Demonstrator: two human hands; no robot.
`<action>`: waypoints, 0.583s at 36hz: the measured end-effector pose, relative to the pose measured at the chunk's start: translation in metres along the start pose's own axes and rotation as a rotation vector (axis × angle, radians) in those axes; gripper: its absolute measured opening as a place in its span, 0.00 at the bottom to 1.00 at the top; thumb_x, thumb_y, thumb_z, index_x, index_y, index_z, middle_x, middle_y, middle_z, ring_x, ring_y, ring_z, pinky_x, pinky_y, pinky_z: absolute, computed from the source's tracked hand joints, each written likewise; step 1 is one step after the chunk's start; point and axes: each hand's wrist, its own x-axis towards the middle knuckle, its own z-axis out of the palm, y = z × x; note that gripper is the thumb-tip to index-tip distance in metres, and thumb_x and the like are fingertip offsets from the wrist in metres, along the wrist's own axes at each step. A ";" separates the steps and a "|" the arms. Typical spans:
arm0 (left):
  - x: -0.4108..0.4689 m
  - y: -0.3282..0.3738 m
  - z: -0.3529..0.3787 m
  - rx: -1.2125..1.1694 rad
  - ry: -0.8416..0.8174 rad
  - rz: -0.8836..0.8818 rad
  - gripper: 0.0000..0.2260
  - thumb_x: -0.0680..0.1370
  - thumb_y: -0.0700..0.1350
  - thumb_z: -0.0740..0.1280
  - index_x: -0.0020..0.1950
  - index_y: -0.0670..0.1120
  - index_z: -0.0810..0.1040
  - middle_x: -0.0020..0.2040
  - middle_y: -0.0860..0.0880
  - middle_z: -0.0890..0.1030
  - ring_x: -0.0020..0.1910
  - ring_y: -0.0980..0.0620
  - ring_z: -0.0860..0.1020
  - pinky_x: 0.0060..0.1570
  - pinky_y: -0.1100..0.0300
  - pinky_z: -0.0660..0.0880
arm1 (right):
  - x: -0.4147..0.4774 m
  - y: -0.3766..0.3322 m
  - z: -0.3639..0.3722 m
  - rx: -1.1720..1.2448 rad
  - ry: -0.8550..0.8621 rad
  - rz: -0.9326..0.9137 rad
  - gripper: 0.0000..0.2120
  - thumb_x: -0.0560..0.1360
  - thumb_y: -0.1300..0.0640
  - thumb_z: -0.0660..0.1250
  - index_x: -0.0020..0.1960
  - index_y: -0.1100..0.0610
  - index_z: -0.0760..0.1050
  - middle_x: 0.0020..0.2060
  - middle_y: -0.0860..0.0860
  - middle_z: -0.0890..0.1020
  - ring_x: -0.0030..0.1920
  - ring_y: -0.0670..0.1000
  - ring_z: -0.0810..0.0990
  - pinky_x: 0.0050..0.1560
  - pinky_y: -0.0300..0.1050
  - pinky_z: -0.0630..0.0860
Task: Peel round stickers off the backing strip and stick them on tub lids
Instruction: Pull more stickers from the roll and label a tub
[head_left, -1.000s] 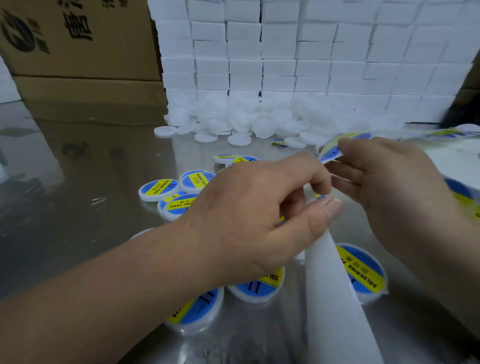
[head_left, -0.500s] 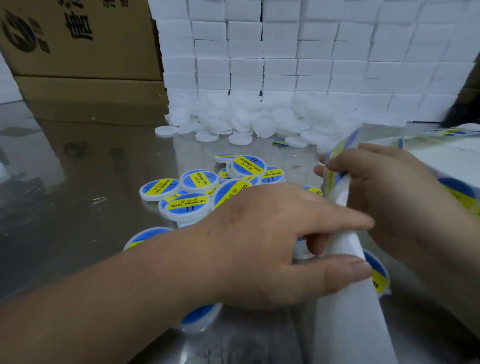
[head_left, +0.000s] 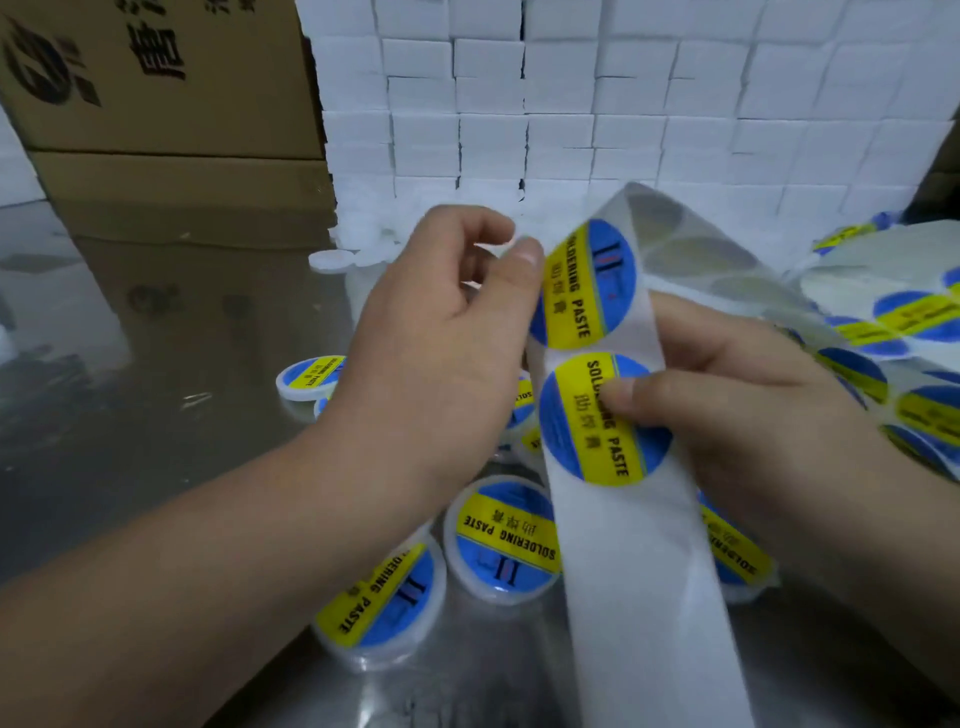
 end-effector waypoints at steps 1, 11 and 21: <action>0.002 -0.002 0.000 0.003 -0.017 -0.066 0.05 0.75 0.53 0.62 0.47 0.55 0.74 0.34 0.60 0.77 0.30 0.65 0.76 0.32 0.73 0.70 | 0.001 0.000 -0.002 0.000 0.031 -0.012 0.16 0.66 0.64 0.61 0.49 0.53 0.80 0.43 0.54 0.85 0.44 0.51 0.83 0.47 0.45 0.79; 0.010 -0.006 0.000 -0.193 -0.174 -0.285 0.12 0.76 0.47 0.65 0.33 0.51 0.82 0.37 0.50 0.84 0.40 0.52 0.82 0.54 0.50 0.75 | 0.008 0.006 -0.007 -0.026 0.167 -0.013 0.09 0.70 0.54 0.64 0.44 0.53 0.82 0.37 0.51 0.85 0.37 0.48 0.83 0.37 0.39 0.79; 0.012 -0.012 -0.002 -0.085 0.025 -0.233 0.12 0.76 0.50 0.66 0.33 0.48 0.79 0.34 0.50 0.82 0.35 0.53 0.79 0.45 0.51 0.77 | 0.003 0.001 -0.002 -0.017 -0.056 0.099 0.09 0.68 0.68 0.70 0.45 0.59 0.81 0.39 0.51 0.86 0.39 0.47 0.84 0.36 0.37 0.78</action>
